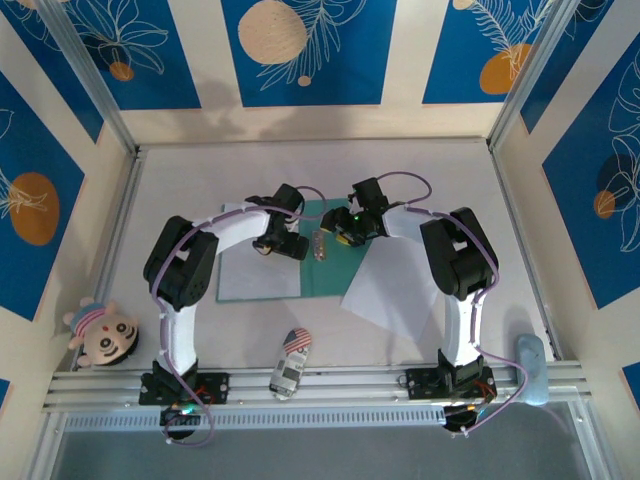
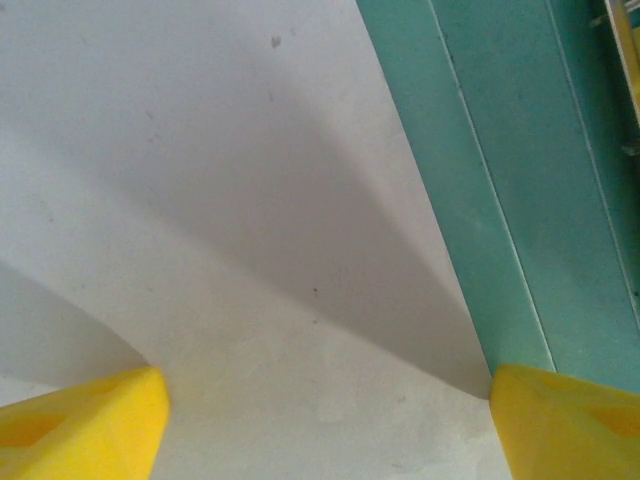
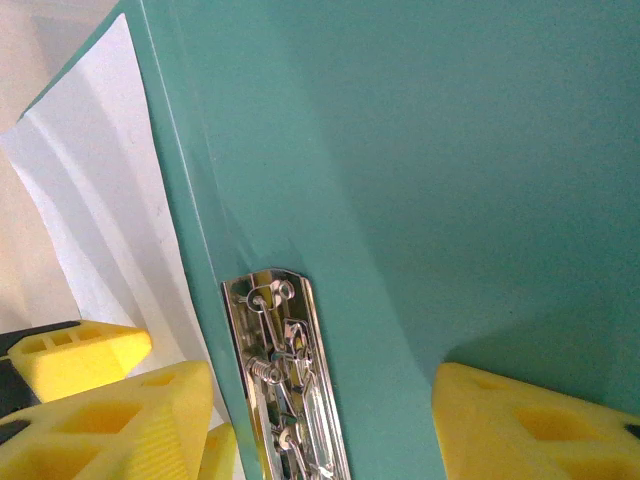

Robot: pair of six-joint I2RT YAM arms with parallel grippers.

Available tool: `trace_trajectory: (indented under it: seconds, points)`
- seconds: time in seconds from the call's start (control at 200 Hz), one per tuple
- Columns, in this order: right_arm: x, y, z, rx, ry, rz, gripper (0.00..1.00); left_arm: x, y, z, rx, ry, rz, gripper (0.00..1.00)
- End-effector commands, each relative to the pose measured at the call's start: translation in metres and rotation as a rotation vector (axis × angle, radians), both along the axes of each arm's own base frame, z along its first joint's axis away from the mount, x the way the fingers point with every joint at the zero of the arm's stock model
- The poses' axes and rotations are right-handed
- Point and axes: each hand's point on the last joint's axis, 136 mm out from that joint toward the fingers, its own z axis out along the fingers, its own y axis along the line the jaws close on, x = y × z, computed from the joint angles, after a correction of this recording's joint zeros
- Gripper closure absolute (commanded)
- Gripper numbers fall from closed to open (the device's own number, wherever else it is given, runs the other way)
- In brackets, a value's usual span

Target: Put the files into the folder

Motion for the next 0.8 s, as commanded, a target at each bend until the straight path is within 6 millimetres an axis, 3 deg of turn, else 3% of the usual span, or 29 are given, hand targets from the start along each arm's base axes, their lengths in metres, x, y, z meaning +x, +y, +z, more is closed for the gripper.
trace_trajectory:
  seconds: [0.0,0.175,0.34,0.485,0.63,0.795]
  points:
    - [-0.01,0.005,-0.011,0.003,0.059,0.009,0.39,-0.002,0.005,0.017,-0.016,0.007,0.012,0.15]
    - [-0.013,0.014,-0.008,0.044,0.068,0.016,0.39,0.004,0.004,0.042,-0.031,-0.035,0.017,0.1]
    - [-0.015,0.028,0.013,0.129,0.052,0.035,0.39,0.002,0.0,0.07,-0.057,-0.089,0.042,0.08]
    - [-0.014,0.033,0.029,0.175,0.029,0.048,0.39,-0.009,-0.009,0.081,-0.067,-0.12,0.076,0.09]
    - [-0.006,0.02,0.041,0.169,-0.015,0.03,0.39,-0.027,-0.033,0.079,-0.129,-0.131,0.112,0.17]
    - [-0.001,-0.005,0.045,0.081,-0.066,0.007,0.4,-0.038,-0.057,0.067,-0.122,-0.136,0.161,0.34]
